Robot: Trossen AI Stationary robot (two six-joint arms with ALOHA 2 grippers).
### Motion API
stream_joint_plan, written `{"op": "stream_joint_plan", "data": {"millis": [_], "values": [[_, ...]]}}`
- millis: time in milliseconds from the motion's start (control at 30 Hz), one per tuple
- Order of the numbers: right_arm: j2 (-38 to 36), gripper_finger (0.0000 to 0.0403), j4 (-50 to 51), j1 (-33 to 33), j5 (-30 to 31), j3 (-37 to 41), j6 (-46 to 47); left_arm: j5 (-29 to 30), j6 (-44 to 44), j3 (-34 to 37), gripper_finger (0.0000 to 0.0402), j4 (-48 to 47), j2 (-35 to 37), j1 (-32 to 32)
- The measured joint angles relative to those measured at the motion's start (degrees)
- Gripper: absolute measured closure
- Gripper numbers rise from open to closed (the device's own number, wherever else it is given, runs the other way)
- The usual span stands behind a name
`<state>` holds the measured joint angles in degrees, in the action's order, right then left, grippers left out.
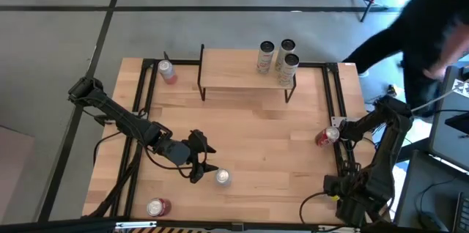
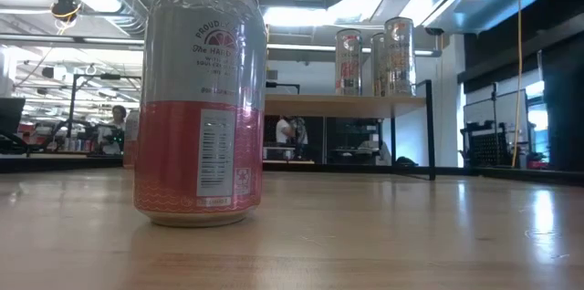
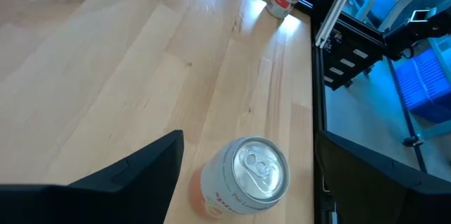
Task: Place canned beverage on shelf
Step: Put the white and pink soda can aligned with other white and pink soda can on the shelf
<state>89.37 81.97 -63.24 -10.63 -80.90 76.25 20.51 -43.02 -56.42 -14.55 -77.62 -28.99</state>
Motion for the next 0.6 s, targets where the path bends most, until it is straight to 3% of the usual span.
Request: {"op": "stream_joint_plan", "data": {"millis": [367,600], "values": [[3.7,0.0059,0.8,0.7,-2.2,0.1,-1.7,0.0,0.1,0.0,0.0086,0.0,0.0,0.0],[4.0,0.0059,-4.4,0.7,-3.0,5.5,-1.5,0.0,0.1,0.0,0.0086,0.0,0.0,0.0]]}}
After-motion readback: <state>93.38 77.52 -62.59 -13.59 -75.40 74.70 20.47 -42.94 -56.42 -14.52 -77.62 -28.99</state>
